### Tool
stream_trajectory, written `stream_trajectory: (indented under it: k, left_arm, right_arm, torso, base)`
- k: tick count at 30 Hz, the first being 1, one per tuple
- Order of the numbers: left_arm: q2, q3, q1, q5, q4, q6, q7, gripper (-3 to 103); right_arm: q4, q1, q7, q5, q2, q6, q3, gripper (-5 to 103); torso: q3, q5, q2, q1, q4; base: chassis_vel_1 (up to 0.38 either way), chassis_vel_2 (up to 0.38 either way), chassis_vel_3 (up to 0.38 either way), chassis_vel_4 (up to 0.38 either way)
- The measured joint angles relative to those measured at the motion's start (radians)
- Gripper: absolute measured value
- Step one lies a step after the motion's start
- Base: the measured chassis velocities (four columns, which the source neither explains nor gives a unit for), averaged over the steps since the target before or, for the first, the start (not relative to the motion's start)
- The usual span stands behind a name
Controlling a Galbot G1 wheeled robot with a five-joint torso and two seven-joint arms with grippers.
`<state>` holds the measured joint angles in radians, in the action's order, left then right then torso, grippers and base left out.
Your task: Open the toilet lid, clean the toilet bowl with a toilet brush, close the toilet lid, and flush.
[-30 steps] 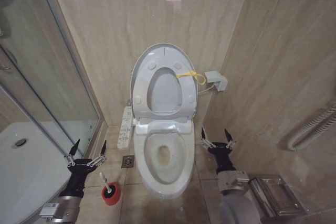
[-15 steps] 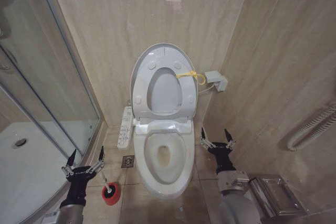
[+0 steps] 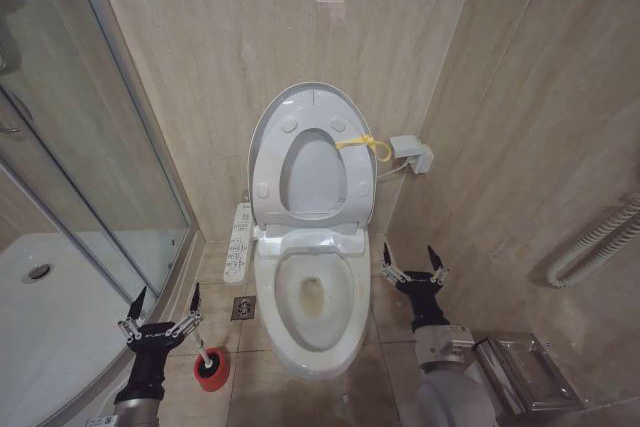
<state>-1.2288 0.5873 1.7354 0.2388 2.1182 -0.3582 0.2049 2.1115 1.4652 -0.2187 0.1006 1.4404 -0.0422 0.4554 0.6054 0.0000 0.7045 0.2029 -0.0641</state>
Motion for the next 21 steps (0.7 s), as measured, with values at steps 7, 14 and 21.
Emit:
stream_trajectory:
  k: [7,14,21]
  left_arm:
    - [0.000,0.001,0.000,-0.004,-0.002,-0.003,-0.001,100]
    - [0.001,0.001,0.000,-0.004,-0.002,-0.003,-0.002,100]
    - [0.001,0.001,-0.001,-0.004,-0.003,-0.003,-0.002,100]
  right_arm:
    - [0.000,0.000,0.000,0.000,0.000,0.000,0.000,100]
    - [0.000,0.000,0.000,0.000,0.000,0.000,0.000,100]
    - [0.000,0.000,0.000,0.000,0.000,0.000,0.000,100]
  torso:
    - [0.000,0.0000,0.000,0.000,0.0000]
    - [0.000,0.0000,0.000,0.000,0.0000]
    - [0.000,0.0000,0.000,0.000,0.0000]
  base:
    - [0.000,0.000,0.000,0.000]
    - [0.000,0.000,0.000,0.000]
    - [0.000,0.000,0.000,0.000]
